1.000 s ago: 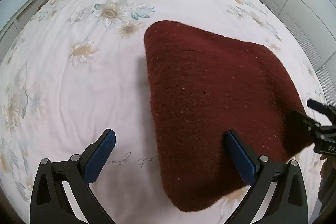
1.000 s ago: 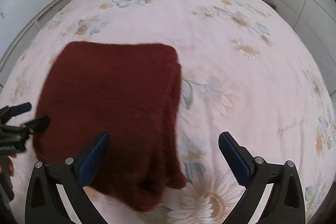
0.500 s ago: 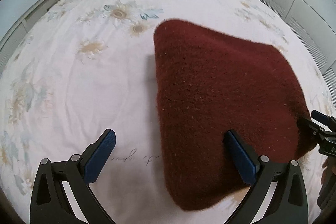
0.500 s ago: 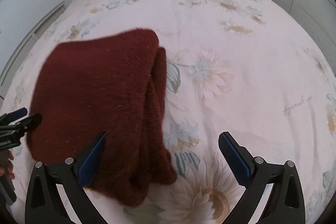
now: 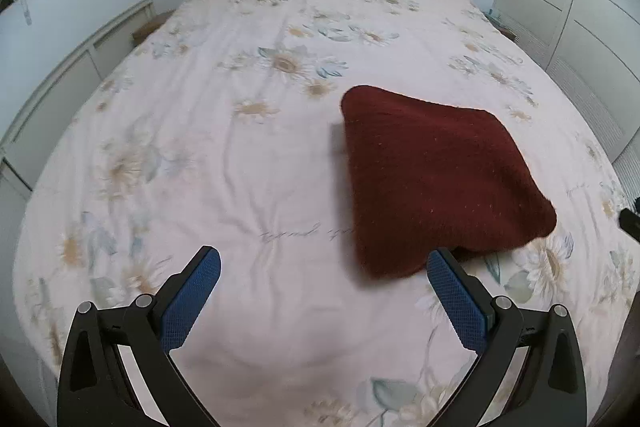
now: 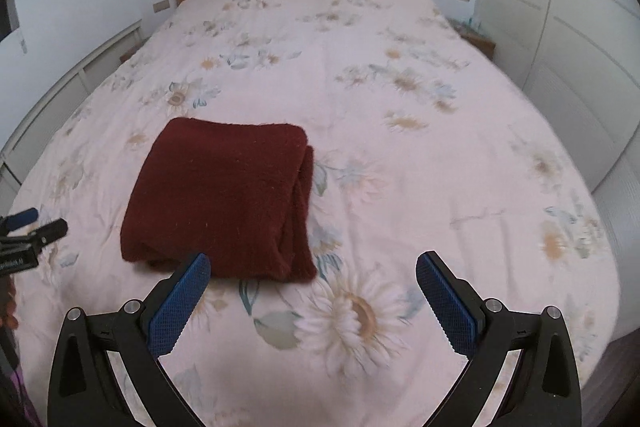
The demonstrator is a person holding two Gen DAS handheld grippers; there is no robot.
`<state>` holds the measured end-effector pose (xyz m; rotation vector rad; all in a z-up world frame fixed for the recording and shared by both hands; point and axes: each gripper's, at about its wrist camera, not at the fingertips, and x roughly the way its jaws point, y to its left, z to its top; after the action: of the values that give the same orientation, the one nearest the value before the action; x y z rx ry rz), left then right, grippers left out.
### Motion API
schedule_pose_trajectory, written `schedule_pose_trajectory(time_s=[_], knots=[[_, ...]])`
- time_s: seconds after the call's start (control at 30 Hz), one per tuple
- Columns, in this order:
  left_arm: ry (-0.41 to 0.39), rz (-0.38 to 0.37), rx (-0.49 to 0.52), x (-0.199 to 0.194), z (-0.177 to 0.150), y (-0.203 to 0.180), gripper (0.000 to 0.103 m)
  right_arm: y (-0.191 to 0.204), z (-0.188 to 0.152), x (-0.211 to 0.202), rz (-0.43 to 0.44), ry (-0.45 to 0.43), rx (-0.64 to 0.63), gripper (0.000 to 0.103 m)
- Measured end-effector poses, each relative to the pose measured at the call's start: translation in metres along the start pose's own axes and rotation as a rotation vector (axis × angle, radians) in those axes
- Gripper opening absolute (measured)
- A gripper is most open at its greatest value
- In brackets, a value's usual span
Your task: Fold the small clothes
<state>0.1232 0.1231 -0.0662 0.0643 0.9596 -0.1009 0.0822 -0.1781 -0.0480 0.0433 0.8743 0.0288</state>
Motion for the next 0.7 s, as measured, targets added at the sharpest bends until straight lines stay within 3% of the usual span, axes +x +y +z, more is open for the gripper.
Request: schedule_pose_trajectory(time_s=[0.27,0.7], knots=[[-0.008,0.044,0.006,-0.03,-0.016,0.0,0.102,-0.014,-0.028,-0.035,-0.038,-0.006,0.022,0.103],[0.021,0.057,0.007,-0.024,-0.024,-0.003,0.102,-0.021,-0.035,-0.044,-0.058,0.004,0.028,0.103]])
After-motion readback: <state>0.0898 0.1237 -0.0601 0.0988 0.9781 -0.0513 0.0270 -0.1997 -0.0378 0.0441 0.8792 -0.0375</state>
